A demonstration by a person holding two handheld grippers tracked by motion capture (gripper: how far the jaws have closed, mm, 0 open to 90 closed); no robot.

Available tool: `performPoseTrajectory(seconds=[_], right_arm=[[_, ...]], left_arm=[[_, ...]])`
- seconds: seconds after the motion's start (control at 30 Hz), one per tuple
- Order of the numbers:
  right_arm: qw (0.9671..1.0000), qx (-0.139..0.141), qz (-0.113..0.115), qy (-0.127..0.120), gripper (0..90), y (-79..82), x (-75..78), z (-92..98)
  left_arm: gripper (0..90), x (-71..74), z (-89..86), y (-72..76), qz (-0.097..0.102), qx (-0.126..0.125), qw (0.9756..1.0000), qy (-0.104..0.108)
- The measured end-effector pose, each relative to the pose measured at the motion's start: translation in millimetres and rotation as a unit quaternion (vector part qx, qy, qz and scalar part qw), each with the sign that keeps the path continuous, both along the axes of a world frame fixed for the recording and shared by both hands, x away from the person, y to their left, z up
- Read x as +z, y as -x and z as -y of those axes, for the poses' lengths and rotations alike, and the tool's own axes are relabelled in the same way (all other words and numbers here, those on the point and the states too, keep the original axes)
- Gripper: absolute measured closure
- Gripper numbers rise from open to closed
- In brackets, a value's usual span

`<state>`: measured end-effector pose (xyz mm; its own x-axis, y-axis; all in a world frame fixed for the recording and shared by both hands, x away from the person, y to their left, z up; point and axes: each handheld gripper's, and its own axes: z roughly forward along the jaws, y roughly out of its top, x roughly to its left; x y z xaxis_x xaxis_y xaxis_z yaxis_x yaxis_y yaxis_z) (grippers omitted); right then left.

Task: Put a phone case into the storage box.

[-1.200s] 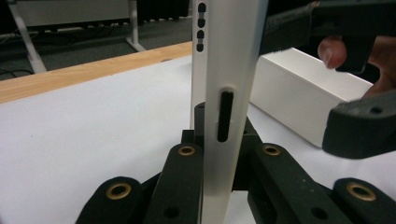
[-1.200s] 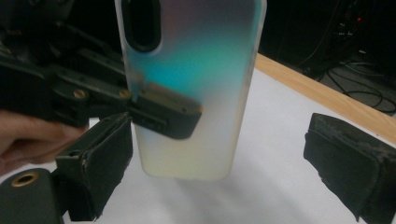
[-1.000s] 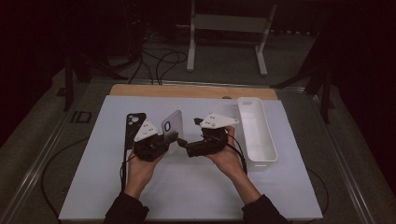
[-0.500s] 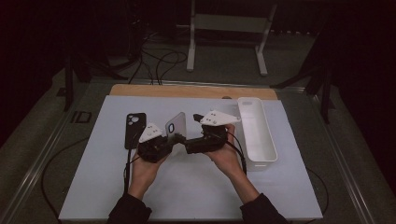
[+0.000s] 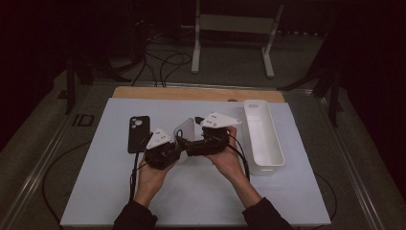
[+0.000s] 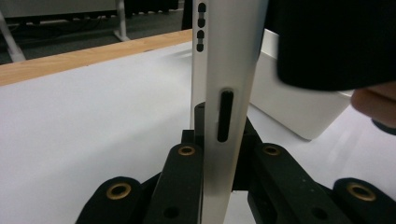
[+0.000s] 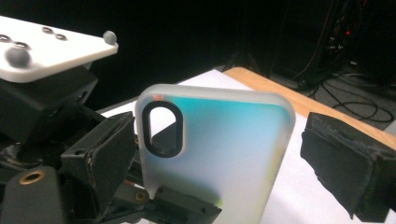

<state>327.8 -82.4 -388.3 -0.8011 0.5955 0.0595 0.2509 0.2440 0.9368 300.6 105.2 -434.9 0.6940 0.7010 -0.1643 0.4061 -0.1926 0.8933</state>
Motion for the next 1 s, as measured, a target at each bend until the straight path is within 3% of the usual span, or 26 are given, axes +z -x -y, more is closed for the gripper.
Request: performPoseTrajectory(seconds=[0.43,0.77,0.87,0.93,1.0], right_arm=[[0.9998,-0.011,-0.016,-0.003,15.9,-0.5,-4.6,-3.9],[0.9999,-0.014,-0.005,-0.004,16.8,1.5,-2.9,-2.9],[0.9998,-0.014,-0.005,-0.011,16.9,1.2,-2.0,-1.8],[0.9998,-0.015,-0.006,-0.012,16.8,1.0,-0.6,-0.8],[0.9998,-0.015,-0.004,-0.012,16.8,0.5,-0.4,-0.2]], left_arm=[[85.9,-1.2,6.3,2.4,-0.004,-0.001,1.0000,-0.001],[84.7,-0.4,6.8,2.5,-0.004,-0.001,1.0000,0.007],[77.1,-0.7,5.8,2.6,-0.001,0.001,1.0000,0.000],[61.5,-0.7,5.8,4.0,0.005,0.015,0.9998,-0.014],[56.1,-0.7,4.4,5.6,0.012,0.025,0.9995,-0.018]])
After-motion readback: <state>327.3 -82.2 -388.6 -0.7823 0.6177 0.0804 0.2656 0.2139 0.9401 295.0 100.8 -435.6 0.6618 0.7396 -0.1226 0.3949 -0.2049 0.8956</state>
